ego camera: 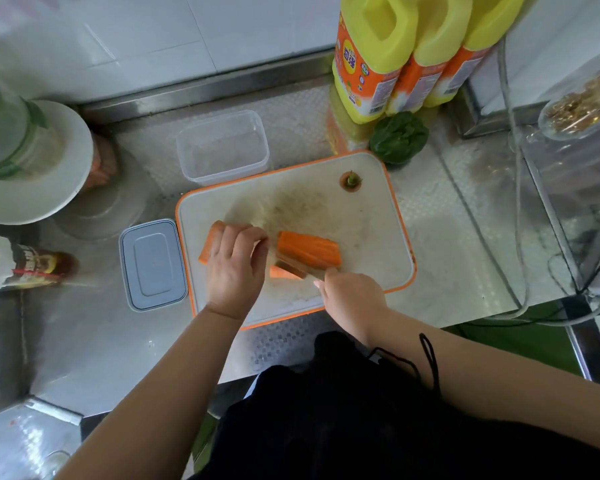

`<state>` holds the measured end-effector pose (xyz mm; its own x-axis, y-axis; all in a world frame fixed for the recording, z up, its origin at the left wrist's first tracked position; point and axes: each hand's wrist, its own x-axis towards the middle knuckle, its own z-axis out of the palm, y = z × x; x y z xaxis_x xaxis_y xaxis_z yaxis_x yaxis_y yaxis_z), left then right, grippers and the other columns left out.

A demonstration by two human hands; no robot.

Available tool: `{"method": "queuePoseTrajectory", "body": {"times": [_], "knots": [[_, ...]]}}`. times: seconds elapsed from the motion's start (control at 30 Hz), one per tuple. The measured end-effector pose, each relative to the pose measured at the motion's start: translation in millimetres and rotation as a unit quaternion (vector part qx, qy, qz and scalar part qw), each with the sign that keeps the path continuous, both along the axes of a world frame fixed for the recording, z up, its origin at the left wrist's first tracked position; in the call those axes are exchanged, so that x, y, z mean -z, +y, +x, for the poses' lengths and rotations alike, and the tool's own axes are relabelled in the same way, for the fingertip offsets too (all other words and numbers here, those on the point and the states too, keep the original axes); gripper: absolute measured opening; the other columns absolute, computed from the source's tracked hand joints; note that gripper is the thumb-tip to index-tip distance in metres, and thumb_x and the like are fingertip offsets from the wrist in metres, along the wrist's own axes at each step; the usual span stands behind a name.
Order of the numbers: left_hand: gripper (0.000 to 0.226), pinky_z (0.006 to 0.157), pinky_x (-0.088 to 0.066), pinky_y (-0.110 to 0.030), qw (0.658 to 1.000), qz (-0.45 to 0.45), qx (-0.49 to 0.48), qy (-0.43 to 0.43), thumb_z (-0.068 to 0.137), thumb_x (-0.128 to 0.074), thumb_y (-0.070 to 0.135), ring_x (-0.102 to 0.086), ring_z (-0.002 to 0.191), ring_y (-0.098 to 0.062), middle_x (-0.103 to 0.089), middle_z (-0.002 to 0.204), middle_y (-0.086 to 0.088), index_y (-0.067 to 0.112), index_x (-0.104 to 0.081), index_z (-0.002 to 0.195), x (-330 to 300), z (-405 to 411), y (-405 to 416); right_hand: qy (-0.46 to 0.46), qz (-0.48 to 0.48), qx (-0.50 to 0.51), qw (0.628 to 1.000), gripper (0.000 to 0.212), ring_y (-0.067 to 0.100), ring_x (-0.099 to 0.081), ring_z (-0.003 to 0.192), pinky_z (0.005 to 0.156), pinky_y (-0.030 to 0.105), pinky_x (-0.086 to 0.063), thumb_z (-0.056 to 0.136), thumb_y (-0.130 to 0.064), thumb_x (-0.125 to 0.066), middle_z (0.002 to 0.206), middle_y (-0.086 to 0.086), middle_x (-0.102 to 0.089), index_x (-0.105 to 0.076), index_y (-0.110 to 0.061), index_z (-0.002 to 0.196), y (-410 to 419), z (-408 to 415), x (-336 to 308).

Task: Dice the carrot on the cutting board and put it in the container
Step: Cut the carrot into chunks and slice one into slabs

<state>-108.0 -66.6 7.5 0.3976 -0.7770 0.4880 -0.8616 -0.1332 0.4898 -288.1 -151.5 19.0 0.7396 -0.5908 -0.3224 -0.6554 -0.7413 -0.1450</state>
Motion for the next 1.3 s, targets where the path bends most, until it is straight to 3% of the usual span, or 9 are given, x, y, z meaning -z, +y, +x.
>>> {"method": "queuePoseTrajectory", "body": {"times": [0.07,0.13,0.33,0.47,0.7,0.77,0.83,0.97,1.3], "knots": [[0.006,0.079,-0.044,-0.035,1.000,0.007,0.016,-0.002,0.096,-0.060,0.017,-0.052,0.084,-0.029,-0.061,0.088,-0.014,0.014,-0.055,0.098,7,-5,5,0.013,0.036,0.032,0.999,0.033,0.031,-0.065,0.074,0.056,0.030,-0.037,0.099,-0.037,-0.045,0.081,0.011,-0.066,-0.058,-0.007,0.095,-10,-1,-2],[0.010,0.079,-0.047,-0.036,0.999,0.047,0.023,0.008,0.094,-0.061,0.023,-0.056,0.087,-0.029,-0.061,0.094,-0.012,0.016,-0.059,0.100,18,-15,13,0.024,0.084,0.055,0.995,0.037,0.031,-0.063,0.084,0.065,0.033,-0.043,0.102,-0.040,-0.033,0.090,0.009,-0.065,-0.055,-0.010,0.103,-19,0,-3],[0.035,0.066,-0.055,-0.041,0.979,0.205,-0.011,0.002,0.075,-0.080,0.027,-0.049,0.097,-0.024,-0.055,0.107,-0.006,0.017,-0.063,0.103,40,-35,26,0.008,0.162,0.048,0.986,0.022,0.030,-0.060,0.073,0.065,0.038,-0.050,0.099,-0.030,-0.038,0.070,0.001,-0.050,-0.040,-0.016,0.116,-28,-1,-6],[0.031,0.056,-0.056,-0.040,0.972,0.235,-0.023,0.014,0.070,-0.085,0.011,-0.056,0.094,-0.029,-0.051,0.107,-0.004,0.011,-0.068,0.097,45,-34,33,0.004,0.198,0.001,0.980,0.041,0.028,-0.057,0.064,0.062,0.040,-0.051,0.094,-0.017,-0.040,0.065,-0.002,-0.050,-0.033,-0.026,0.133,-23,-5,-7],[0.019,0.054,-0.054,-0.033,0.979,0.202,0.014,0.028,0.074,-0.078,0.004,-0.065,0.079,-0.027,-0.061,0.099,-0.002,0.010,-0.073,0.092,44,-29,35,0.021,0.246,0.006,0.969,0.053,0.025,-0.061,0.085,0.067,0.032,-0.043,0.097,-0.024,-0.039,0.097,0.002,-0.064,-0.025,-0.039,0.146,-25,-3,-5],[0.015,0.053,-0.053,-0.033,0.982,0.183,0.007,0.037,0.084,-0.064,0.018,-0.065,0.075,-0.027,-0.056,0.101,0.001,0.010,-0.072,0.094,44,-29,35,0.016,0.249,0.013,0.968,0.044,0.028,-0.061,0.086,0.066,0.032,-0.042,0.098,-0.027,-0.038,0.096,0.004,-0.064,-0.034,-0.032,0.142,-25,-2,-4],[0.023,0.056,-0.052,-0.034,0.980,0.182,-0.014,0.076,0.087,-0.057,0.025,-0.064,0.075,-0.028,-0.054,0.103,0.001,0.009,-0.071,0.096,46,-30,35,0.008,0.238,0.033,0.971,0.023,0.029,-0.059,0.077,0.063,0.035,-0.043,0.100,-0.032,-0.038,0.078,0.003,-0.058,-0.046,-0.018,0.116,-24,-3,-3],[0.012,0.067,-0.054,-0.038,0.963,0.194,-0.062,0.177,0.085,-0.066,0.012,-0.063,0.081,-0.027,-0.061,0.101,-0.001,0.013,-0.068,0.097,47,-32,34,0.020,0.224,0.047,0.973,0.035,0.023,-0.050,0.063,0.057,0.035,-0.040,0.100,-0.044,-0.037,0.064,-0.001,-0.046,-0.037,-0.018,0.077,-23,-7,-2],[0.018,0.075,-0.050,-0.034,0.971,0.156,-0.034,0.176,0.085,-0.057,0.017,-0.060,0.085,-0.026,-0.062,0.097,-0.005,0.007,-0.070,0.092,51,-33,16,0.023,0.183,0.045,0.982,0.027,0.022,-0.046,0.062,0.056,0.031,-0.032,0.101,-0.036,-0.037,0.060,-0.005,-0.038,-0.035,-0.018,0.081,-19,-9,-7]]}}
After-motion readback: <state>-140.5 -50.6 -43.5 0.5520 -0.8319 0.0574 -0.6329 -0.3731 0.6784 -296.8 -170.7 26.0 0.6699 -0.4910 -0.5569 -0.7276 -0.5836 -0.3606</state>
